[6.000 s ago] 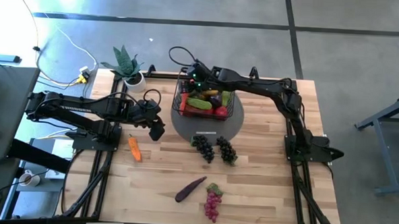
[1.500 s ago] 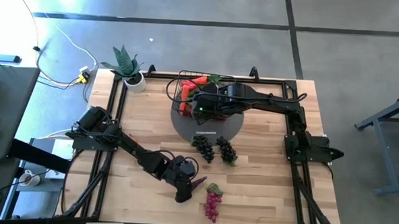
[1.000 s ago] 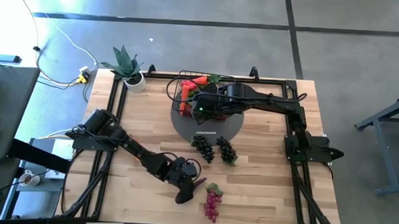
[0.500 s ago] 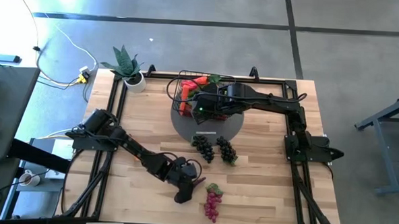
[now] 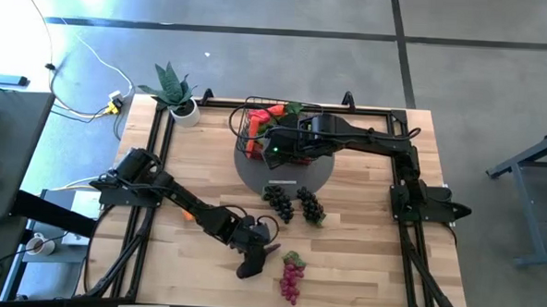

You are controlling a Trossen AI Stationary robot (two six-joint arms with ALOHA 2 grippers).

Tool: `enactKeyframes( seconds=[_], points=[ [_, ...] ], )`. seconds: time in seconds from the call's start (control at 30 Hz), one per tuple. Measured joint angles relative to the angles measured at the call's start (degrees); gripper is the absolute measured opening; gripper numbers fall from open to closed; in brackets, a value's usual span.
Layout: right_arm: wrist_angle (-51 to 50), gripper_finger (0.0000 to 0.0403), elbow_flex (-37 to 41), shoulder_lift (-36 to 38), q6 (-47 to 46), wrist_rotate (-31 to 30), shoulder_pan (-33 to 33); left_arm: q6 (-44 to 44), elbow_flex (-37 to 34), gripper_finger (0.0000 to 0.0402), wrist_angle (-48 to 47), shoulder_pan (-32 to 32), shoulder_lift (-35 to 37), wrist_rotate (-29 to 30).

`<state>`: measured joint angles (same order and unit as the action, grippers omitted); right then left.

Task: Build produce basket
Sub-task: Put the purple eggplant into the wire basket

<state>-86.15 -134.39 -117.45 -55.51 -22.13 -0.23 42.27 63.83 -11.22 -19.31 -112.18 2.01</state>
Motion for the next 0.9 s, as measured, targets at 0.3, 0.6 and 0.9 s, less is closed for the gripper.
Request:
enactKeyframes(
  seconds=[0.3,0.6,0.9],
  points=[
    [0.0,0.0209,0.0,0.0,0.0,0.0,0.7,1.4,-0.1,0.0230,-1.0,0.5,-0.1,-2.1],
    [0.0,0.0209,0.0,0.0,0.0,0.0,0.8,-4.5,0.0,0.0179,-5.5,0.7,0.0,0.8],
    [0.0,0.0209,0.0,0.0,0.0,0.0,0.8,-9.7,0.0,0.0066,-7.3,0.9,0.3,1.6]
  ],
)
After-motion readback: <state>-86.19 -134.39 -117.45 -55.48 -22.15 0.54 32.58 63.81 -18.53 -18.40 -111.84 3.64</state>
